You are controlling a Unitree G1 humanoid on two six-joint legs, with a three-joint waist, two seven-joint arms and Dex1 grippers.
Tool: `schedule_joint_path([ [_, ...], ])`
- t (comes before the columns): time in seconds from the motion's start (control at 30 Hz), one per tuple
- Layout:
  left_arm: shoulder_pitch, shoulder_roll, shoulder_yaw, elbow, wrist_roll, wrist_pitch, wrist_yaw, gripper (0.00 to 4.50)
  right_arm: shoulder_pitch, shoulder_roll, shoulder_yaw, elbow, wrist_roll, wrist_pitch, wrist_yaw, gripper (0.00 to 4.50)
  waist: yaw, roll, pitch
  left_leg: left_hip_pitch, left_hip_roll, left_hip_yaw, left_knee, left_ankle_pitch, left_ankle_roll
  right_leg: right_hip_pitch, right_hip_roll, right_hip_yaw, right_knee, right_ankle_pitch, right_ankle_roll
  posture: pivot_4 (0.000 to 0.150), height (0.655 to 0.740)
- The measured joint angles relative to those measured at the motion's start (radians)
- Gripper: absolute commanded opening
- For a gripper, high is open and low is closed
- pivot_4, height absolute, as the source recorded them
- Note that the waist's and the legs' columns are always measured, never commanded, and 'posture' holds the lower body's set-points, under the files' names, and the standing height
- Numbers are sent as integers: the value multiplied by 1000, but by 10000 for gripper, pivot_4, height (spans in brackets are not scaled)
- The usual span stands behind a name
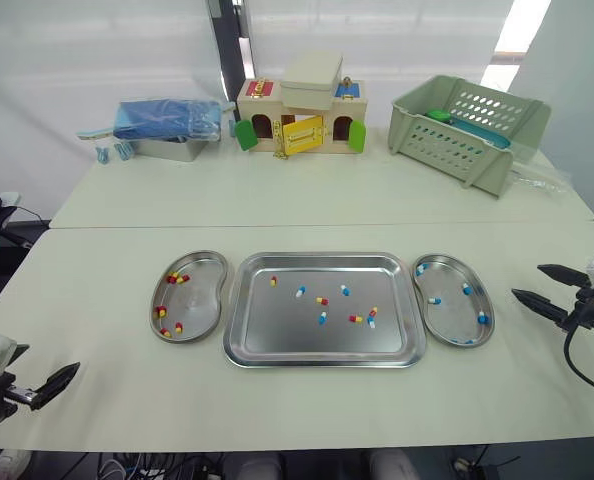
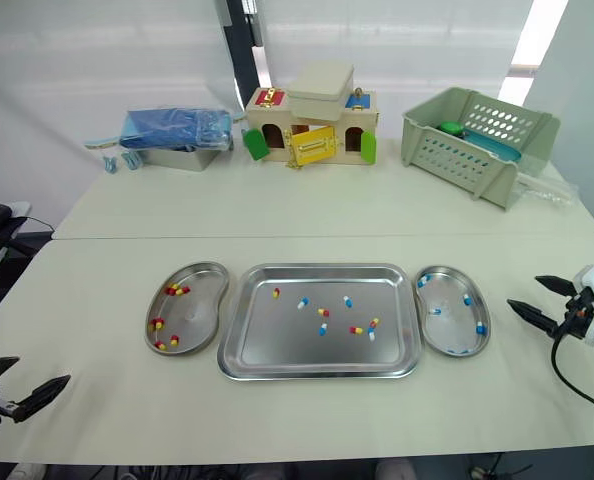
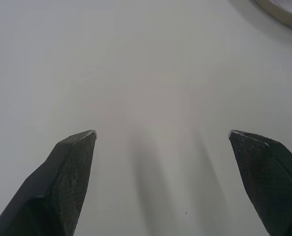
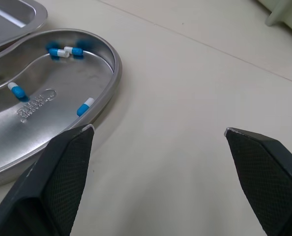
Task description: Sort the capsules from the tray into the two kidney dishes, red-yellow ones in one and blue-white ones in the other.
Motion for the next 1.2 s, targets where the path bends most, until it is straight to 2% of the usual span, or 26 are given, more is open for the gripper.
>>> schedule_joint_path([
  [0.23,-46,4,-2,20,-13,-18,0,44716,38,13,2,-55,21,-17,38,45000,3,0,0,0,0,0,0,0,0,0,0,0,0,0,0,1500,7400],
  [0.4,-77,26,-50,39,-10,-17,-10,44716,228,34,-33,-263,95,4,87,45000,4,0,0,0,0,-1,0,0,0,0,0,0,0,0,0,1500,7400],
  [0.5,-129,68,-79,49,-11,-14,-30,44716,358,54,-56,-447,153,48,92,45000,6,0,0,0,0,-2,0,0,0,1,0,-1,0,0,0,1500,7400],
  [0.57,-202,115,-119,53,-15,-4,-47,44716,466,83,-64,-619,198,91,83,45000,12,0,0,0,0,-2,0,0,0,1,0,-2,0,0,0,1500,7400],
  [0.67,-278,146,-158,44,-25,18,-66,44716,535,114,-56,-763,230,129,69,45000,12,0,0,0,0,-1,0,0,0,1,0,-1,0,0,0,1500,7400],
  [0.83,-451,153,-348,-58,-81,118,-114,44716,659,176,-21,-1041,272,208,-7,45000,17,0,0,-1,1,-2,1,0,0,1,1,-1,0,0,0,1500,7400],
  [0.93,-540,151,-477,-88,-78,119,-140,44716,689,209,17,-1134,275,233,-51,45000,17,-1,0,0,1,-2,1,0,0,1,1,-1,0,0,0,1500,7400],
  [1.07,-721,119,-682,-48,-29,79,-212,44716,695,246,60,-1193,267,256,-123,45000,20,-1,0,-1,0,-2,1,0,0,1,2,-1,0,0,0,1500,7400],
  [1.2,-903,68,-847,72,51,0,-304,44716,706,255,78,-1243,265,272,-173,45000,25,-1,0,-1,0,-2,1,0,0,1,2,-1,0,0,0,1500,7400],
])
